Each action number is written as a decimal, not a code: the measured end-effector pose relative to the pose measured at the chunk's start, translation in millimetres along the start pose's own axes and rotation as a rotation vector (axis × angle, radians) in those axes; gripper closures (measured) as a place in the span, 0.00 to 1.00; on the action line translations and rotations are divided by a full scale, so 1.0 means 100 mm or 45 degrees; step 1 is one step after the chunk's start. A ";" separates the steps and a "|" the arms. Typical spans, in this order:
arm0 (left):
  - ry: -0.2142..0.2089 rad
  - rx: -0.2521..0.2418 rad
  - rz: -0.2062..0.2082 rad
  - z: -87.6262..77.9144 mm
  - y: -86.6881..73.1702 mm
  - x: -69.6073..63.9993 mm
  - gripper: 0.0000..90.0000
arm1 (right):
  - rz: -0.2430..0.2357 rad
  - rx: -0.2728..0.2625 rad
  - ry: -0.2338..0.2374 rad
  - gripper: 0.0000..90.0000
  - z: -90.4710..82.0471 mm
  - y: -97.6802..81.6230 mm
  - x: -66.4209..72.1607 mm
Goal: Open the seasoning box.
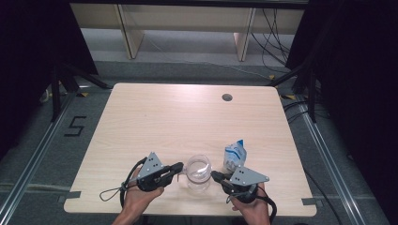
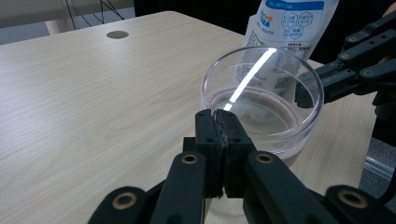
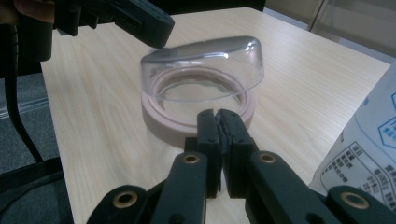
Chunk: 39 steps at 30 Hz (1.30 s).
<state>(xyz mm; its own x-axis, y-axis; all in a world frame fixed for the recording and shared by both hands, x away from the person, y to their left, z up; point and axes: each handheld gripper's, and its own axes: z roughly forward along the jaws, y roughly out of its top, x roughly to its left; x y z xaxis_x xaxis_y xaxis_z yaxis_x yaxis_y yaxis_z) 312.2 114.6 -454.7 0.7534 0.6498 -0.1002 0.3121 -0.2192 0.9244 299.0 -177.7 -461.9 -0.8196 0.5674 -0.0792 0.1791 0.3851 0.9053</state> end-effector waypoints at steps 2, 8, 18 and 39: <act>-0.002 0.000 0.000 0.00 0.00 0.00 0.97 | -0.002 0.006 0.001 0.97 0.00 0.01 0.00; -0.004 -0.001 -0.010 0.00 0.00 0.00 0.96 | -0.020 0.008 0.013 0.98 0.02 0.05 -0.01; -0.025 0.023 0.015 -0.14 -0.04 0.06 0.67 | -0.032 -0.015 0.005 0.97 0.05 0.12 0.01; 0.070 0.186 -0.065 -0.28 -0.52 0.14 0.30 | -0.090 -0.057 0.038 0.97 0.10 0.33 0.11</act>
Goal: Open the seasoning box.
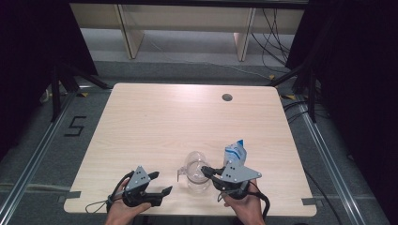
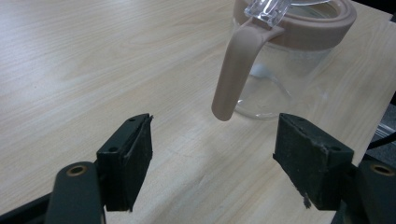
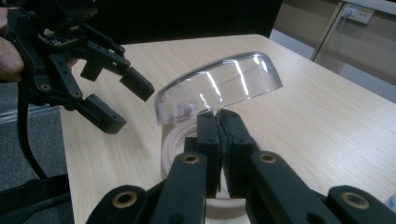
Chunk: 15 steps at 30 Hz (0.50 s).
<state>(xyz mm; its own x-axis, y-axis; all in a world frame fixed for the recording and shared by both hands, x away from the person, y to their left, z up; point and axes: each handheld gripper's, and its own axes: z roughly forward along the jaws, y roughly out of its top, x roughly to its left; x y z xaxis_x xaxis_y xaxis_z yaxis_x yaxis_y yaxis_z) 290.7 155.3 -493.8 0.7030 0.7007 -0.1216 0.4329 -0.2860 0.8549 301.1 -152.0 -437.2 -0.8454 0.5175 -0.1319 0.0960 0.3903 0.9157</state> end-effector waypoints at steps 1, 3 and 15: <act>0.003 -0.007 -0.013 0.00 0.00 0.00 0.30 | 0.018 -0.003 -0.005 0.97 0.01 0.00 0.01; 0.018 -0.018 -0.018 -0.03 -0.01 0.00 0.30 | 0.003 -0.004 0.002 0.97 0.02 0.02 0.02; 0.029 -0.012 -0.043 -0.07 -0.09 0.02 0.29 | -0.015 -0.012 0.013 0.97 0.06 0.08 0.06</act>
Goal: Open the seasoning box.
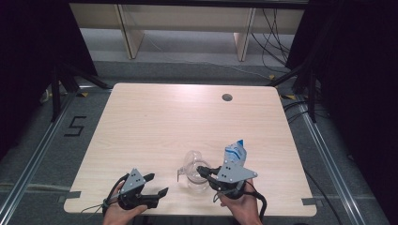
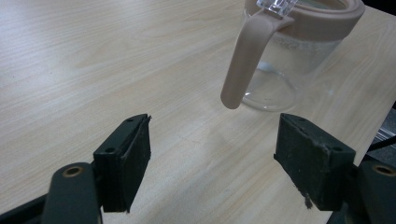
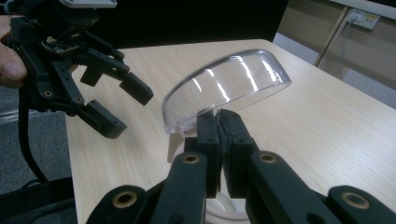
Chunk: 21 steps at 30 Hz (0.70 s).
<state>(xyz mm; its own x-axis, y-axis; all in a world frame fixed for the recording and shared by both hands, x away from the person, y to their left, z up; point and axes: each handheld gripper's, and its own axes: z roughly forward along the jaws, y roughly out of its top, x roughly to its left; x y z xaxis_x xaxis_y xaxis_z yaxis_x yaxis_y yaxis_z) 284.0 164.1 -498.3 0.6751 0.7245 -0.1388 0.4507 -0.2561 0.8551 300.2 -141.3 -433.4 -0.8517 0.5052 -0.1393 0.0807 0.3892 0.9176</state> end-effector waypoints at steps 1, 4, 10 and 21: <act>-0.001 0.008 0.007 -0.01 0.00 0.01 0.29 | -0.005 0.007 0.007 0.97 0.00 0.01 0.00; 0.011 0.011 0.000 -0.02 -0.01 0.00 0.29 | -0.007 0.005 0.007 0.97 0.01 0.02 0.00; 0.014 -0.011 -0.010 -0.04 -0.03 -0.02 0.29 | -0.014 -0.001 0.019 0.97 0.02 0.04 0.02; 0.013 -0.008 -0.010 -0.06 -0.04 -0.03 0.29 | -0.026 0.002 0.045 0.97 0.07 0.10 0.07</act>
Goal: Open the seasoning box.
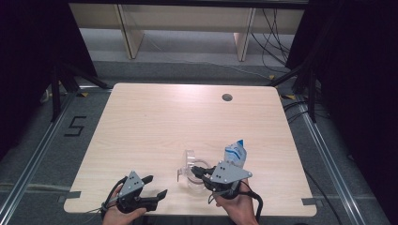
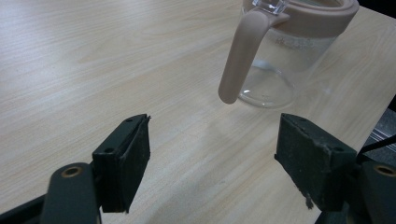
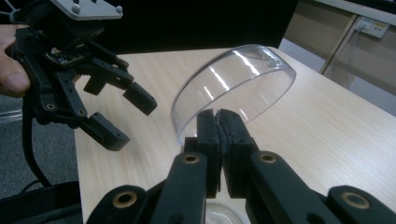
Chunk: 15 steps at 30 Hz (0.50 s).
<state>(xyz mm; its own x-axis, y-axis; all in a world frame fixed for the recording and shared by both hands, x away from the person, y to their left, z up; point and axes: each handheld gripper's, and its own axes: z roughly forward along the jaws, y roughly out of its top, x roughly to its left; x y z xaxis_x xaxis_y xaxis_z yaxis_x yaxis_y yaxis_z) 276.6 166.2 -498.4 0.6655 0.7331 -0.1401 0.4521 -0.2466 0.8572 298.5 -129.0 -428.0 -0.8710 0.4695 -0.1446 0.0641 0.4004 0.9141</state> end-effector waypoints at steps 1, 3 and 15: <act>0.000 -0.001 -0.001 0.00 0.00 0.00 0.28 | -0.009 -0.008 0.002 0.97 0.01 0.00 0.00; 0.000 -0.002 -0.002 0.00 0.00 0.00 0.28 | -0.013 -0.011 -0.013 0.97 0.02 0.01 0.01; 0.002 -0.002 0.006 0.01 0.00 -0.01 0.28 | -0.016 -0.009 0.017 0.97 0.06 0.02 0.05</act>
<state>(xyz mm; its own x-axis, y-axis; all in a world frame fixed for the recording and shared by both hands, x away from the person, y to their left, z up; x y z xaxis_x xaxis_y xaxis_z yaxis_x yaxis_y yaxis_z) 276.3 165.3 -498.8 0.6665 0.7331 -0.1353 0.4480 -0.2488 0.8587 297.1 -121.2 -428.8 -0.8780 0.4543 -0.1508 0.0500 0.4004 0.9150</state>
